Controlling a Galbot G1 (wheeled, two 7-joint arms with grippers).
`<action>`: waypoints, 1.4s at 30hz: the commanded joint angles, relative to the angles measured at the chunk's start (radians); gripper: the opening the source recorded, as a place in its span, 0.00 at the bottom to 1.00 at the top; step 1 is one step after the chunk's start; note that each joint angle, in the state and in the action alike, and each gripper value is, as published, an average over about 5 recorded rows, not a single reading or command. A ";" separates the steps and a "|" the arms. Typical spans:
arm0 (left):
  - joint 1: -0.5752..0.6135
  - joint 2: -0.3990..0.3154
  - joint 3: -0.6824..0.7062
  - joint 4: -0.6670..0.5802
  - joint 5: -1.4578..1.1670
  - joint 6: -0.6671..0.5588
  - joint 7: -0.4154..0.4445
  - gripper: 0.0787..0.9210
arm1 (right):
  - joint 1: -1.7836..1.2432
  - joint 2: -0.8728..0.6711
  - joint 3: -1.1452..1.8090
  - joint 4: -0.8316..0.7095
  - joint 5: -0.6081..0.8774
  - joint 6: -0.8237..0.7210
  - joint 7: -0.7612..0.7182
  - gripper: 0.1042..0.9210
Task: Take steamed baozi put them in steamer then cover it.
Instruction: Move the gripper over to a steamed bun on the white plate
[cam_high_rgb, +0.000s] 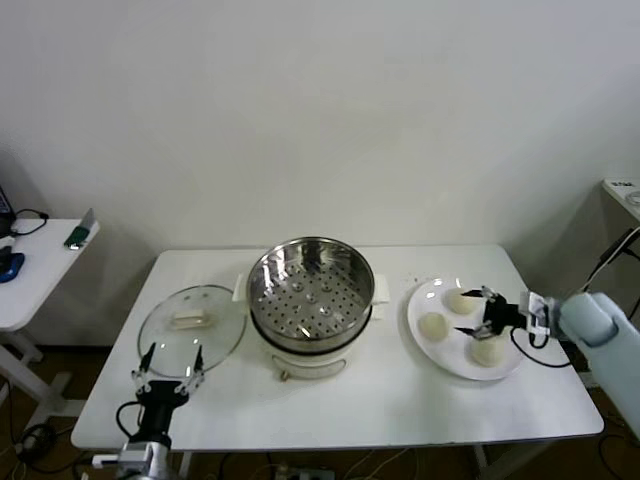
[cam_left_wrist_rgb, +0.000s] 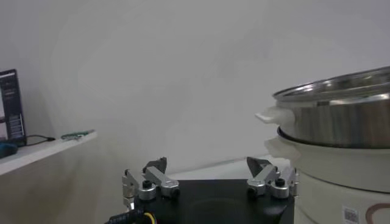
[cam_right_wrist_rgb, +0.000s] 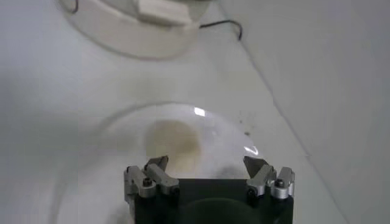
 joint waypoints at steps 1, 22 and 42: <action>-0.003 0.005 0.000 0.011 -0.031 0.007 -0.001 0.88 | 0.490 0.080 -0.441 -0.294 -0.156 0.046 -0.213 0.88; 0.008 0.018 -0.030 0.047 -0.068 -0.011 -0.012 0.88 | 0.430 0.412 -0.347 -0.636 -0.434 0.102 -0.138 0.88; -0.007 0.027 -0.029 0.081 -0.073 -0.003 -0.035 0.88 | 0.386 0.486 -0.184 -0.743 -0.612 0.143 -0.066 0.88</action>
